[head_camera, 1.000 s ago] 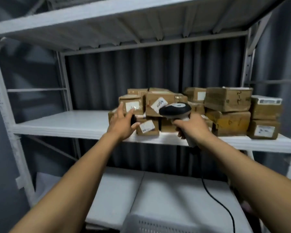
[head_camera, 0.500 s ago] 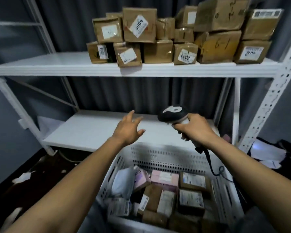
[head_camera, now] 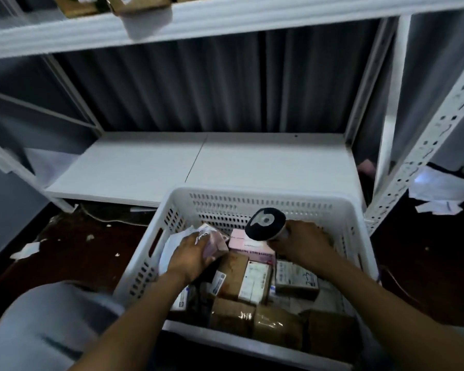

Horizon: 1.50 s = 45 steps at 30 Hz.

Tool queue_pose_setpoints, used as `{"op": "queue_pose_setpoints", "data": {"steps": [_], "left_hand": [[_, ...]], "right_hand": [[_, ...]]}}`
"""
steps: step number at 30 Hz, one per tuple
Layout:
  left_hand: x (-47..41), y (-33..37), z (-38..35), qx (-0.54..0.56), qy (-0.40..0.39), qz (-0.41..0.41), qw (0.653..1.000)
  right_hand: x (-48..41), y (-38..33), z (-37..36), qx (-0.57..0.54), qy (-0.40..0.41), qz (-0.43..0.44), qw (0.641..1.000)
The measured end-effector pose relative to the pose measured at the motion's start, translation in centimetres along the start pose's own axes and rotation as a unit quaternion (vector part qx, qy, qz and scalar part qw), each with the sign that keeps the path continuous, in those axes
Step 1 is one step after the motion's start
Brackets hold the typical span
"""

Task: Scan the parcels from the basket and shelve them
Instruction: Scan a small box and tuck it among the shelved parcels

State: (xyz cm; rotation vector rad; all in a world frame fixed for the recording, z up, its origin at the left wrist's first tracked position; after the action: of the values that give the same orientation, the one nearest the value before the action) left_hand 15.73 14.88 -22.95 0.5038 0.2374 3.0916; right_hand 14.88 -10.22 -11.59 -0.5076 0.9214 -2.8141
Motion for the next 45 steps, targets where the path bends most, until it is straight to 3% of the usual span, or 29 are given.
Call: {"op": "queue_pose_setpoints", "data": {"steps": [6, 13, 18, 22, 27, 31, 35, 39, 42, 45], "left_hand": [[-5.2, -1.2, -4.3, 0.036, -0.01, 0.056, 0.998], [-9.1, -1.4, -7.2, -0.019, -0.019, 0.078, 0.997], [-9.1, -1.4, -6.4, -0.028, 0.024, 0.031, 0.999], [-6.5, -0.6, -4.1, 0.046, 0.067, -0.031, 0.996], [-2.7, -0.7, -0.3, 0.202, 0.075, -0.002, 0.977], [0.6, -0.4, 3.8, 0.36, 0.137, 0.023, 0.923], [3.6, 0.6, 5.6, 0.541, 0.136, 0.014, 0.83], [5.1, 2.1, 6.1, 0.682, 0.094, -0.037, 0.724], [5.7, 3.2, 6.4, 0.714, 0.055, -0.076, 0.694], [6.0, 3.4, 6.3, 0.736, 0.033, -0.086, 0.671]], "right_hand": [[-2.7, -0.3, -0.7, -0.035, 0.005, 0.024, 0.999], [-3.4, -0.6, -1.2, -0.042, -0.01, 0.025, 0.999], [-3.3, -0.2, -1.1, -0.068, -0.01, -0.002, 0.998], [-3.2, -0.4, -0.9, -0.075, -0.01, -0.011, 0.997], [-3.1, -0.6, 0.1, -0.104, 0.004, -0.012, 0.994], [-3.0, 0.5, 1.0, -0.201, 0.033, -0.03, 0.979], [-2.7, 2.3, 1.8, -0.287, 0.074, -0.064, 0.953], [-2.5, 4.1, 1.0, -0.4, 0.071, -0.129, 0.905], [-2.1, 4.1, -0.6, -0.493, 0.039, -0.164, 0.853], [-2.0, 4.0, -1.2, -0.499, 0.03, -0.178, 0.848]]}}
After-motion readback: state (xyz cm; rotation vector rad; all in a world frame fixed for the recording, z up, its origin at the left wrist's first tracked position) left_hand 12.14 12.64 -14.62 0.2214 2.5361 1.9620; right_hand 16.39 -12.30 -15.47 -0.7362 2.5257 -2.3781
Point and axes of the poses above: each hand's wrist, its own x-axis away from the middle knuckle, its own z-axis out of the back of the hand, y = z × x, the point moved 10 cm from there along -x, towards the middle knuckle, and after that the axes turned 4 degrees about -y, right-handed, at the moved point
